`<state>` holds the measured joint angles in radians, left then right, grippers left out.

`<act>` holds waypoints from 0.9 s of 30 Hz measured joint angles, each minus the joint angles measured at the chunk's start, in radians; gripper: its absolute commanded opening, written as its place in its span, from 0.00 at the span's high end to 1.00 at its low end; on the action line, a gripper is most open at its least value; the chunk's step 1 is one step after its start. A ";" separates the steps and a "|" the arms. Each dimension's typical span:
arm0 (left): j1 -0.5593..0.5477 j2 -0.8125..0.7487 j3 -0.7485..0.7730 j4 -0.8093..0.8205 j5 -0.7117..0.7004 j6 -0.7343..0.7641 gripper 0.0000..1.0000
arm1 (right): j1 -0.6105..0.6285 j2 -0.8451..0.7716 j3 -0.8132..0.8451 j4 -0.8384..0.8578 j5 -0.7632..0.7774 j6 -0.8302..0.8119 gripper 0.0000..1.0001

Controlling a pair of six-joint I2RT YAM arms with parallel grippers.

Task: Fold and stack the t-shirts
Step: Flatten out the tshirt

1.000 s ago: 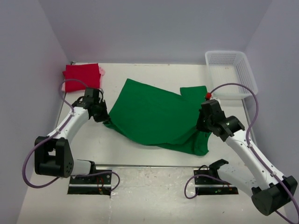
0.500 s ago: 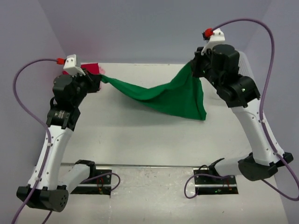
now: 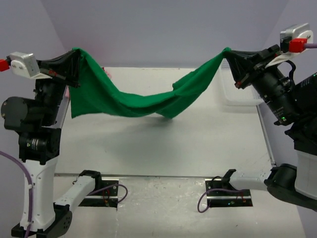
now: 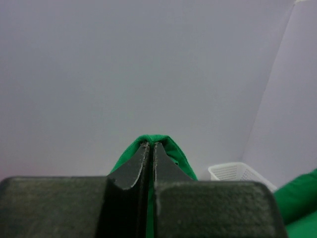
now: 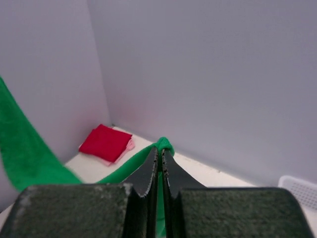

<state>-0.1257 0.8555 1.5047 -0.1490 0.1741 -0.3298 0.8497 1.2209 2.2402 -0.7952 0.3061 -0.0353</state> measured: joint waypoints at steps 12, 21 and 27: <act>0.032 0.729 0.256 0.074 -0.061 0.117 1.00 | -0.348 0.546 0.286 0.243 -0.083 -0.160 1.00; 0.103 0.950 0.633 0.007 -0.047 0.167 1.00 | -0.478 0.631 0.286 0.289 -0.156 -0.168 1.00; 0.142 0.908 0.685 0.051 -0.032 0.171 1.00 | -0.513 0.542 0.285 0.340 -0.206 -0.159 1.00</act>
<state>0.0158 1.7634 2.1899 -0.0978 0.1417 -0.1593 0.3363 1.7630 2.5248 -0.4549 0.0998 -0.1947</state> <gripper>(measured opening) 0.006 0.009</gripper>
